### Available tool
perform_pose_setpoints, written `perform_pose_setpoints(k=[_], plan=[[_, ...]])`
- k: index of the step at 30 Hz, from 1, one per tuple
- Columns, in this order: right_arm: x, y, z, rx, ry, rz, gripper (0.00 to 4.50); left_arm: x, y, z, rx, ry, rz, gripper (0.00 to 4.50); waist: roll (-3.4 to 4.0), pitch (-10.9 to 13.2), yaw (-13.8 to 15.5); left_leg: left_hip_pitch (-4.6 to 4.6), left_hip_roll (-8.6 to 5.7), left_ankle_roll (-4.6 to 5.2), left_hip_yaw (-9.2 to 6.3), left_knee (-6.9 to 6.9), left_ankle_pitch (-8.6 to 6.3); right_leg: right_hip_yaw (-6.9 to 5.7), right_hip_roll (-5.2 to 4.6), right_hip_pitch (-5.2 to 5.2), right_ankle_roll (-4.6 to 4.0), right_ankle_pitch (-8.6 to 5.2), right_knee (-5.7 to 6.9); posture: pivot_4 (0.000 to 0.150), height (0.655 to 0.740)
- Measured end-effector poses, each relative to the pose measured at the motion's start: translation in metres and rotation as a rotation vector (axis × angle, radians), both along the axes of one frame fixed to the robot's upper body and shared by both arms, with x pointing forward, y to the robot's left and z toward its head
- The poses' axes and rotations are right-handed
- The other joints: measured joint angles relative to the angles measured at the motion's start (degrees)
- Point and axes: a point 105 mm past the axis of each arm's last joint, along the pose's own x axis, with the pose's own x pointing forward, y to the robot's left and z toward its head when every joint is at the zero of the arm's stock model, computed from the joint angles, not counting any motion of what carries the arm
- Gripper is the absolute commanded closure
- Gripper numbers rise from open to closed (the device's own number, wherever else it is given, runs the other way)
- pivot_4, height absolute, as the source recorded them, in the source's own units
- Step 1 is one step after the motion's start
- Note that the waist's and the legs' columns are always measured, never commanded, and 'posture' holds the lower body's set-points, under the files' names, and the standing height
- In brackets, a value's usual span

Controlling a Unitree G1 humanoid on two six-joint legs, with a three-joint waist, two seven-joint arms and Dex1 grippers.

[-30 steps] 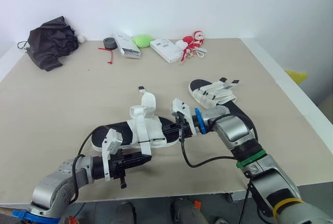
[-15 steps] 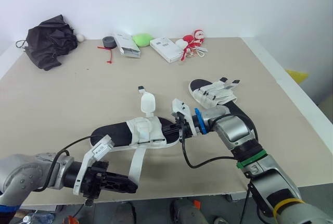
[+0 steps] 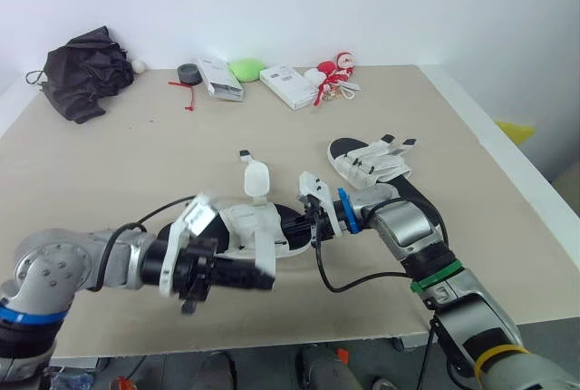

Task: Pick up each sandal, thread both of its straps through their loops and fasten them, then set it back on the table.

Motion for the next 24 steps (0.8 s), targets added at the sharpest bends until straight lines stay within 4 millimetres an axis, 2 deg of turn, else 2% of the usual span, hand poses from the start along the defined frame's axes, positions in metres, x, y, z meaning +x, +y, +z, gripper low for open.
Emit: perform_pose_setpoints(k=[2,5,7,19,20,22,23,24], plan=[[0.0,0.0,0.0,0.001,0.0,0.004,4.5,0.027,0.005,0.016,-0.107,0.064,0.118,4.42,0.0,0.0,0.0,0.0,-0.02,0.0,0.02,0.0,0.0,0.04,-0.01,0.0,0.06,0.03,0.0,0.15,0.738],[-0.001,0.0,0.0,0.002,0.002,0.007,4.5,0.043,0.011,0.018,-0.153,0.14,0.202,4.42,0.0,0.0,-0.1,-0.01,-0.04,0.0,0.0,-0.02,-0.01,0.05,-0.01,0.01,0.11,0.0,0.0,0.15,0.738],[0.0,0.0,0.0,0.002,0.001,0.005,4.5,0.053,0.014,0.01,-0.154,0.209,0.263,4.42,-0.01,0.0,-0.1,-0.01,-0.03,0.0,-0.01,-0.02,0.0,0.05,0.01,0.0,0.1,0.01,0.04,0.15,0.738],[0.0,0.0,-0.001,0.001,-0.001,-0.003,4.5,0.069,0.017,-0.034,-0.108,0.439,0.425,4.42,0.0,0.0,0.0,0.03,-0.06,-0.08,-0.04,0.0,0.04,0.04,0.01,0.03,0.07,0.03,0.08,0.15,0.738],[0.0,0.0,-0.001,0.001,-0.002,-0.005,4.5,0.073,0.019,-0.036,-0.11,0.455,0.453,3.96,0.02,-0.1,0.0,0.06,-0.07,-0.1,-0.04,0.0,0.06,0.05,0.0,0.06,0.07,0.04,0.08,0.15,0.738],[0.0,0.0,-0.001,0.0,-0.003,-0.006,4.5,0.077,0.023,-0.039,-0.113,0.472,0.486,3.46,0.02,-0.1,0.0,0.06,-0.09,-0.12,-0.05,0.0,0.07,0.05,0.0,0.06,0.08,0.05,0.08,0.15,0.738],[0.0,0.0,-0.001,0.0,-0.004,-0.005,4.5,0.082,0.025,-0.042,-0.116,0.48,0.527,2.99,0.01,-0.1,0.0,0.06,-0.09,-0.13,-0.04,-0.01,0.07,0.05,0.0,0.06,0.08,0.05,0.08,0.15,0.738],[0.0,0.0,-0.001,0.0,-0.004,-0.005,4.5,0.082,0.026,-0.043,-0.113,0.481,0.531,2.74,0.01,-0.1,0.0,0.06,-0.09,-0.13,-0.04,-0.01,0.07,0.05,0.0,0.06,0.08,0.05,0.08,0.15,0.738]])
